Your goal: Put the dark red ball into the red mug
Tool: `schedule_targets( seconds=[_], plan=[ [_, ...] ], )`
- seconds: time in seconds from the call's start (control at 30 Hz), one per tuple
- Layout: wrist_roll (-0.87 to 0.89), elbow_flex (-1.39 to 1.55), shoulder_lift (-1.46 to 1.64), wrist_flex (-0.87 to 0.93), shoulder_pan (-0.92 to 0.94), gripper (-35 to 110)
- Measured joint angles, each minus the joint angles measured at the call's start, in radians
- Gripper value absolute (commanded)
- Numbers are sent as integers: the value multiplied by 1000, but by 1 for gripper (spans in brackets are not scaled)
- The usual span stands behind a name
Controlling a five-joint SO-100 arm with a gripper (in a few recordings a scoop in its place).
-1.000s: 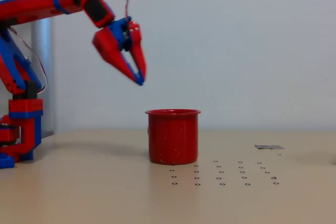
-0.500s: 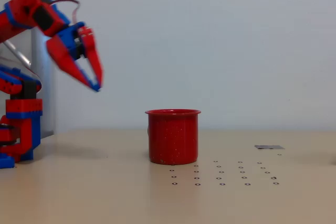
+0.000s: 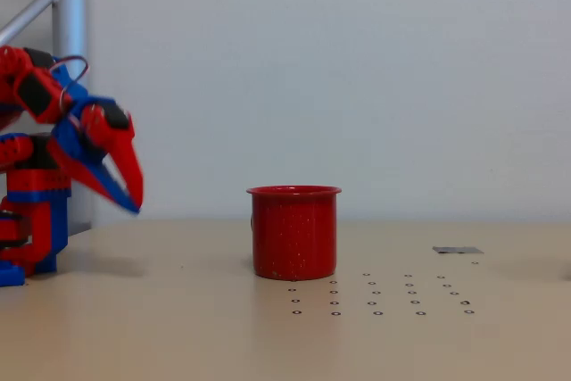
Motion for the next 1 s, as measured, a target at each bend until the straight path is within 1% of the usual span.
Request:
schedule_targets(
  seconds=[0.1, 0.2, 0.37, 0.57, 0.77, 1.0],
  plan=[
    [98, 43, 5, 11, 0, -2],
    [141, 83, 5, 0, 0, -2],
    [146, 221, 5, -69, -3, -2],
    [144, 284, 5, -97, -35, -2],
    [144, 288, 5, -97, -74, -2],
    [144, 288, 5, -97, -75, -2]
  ],
)
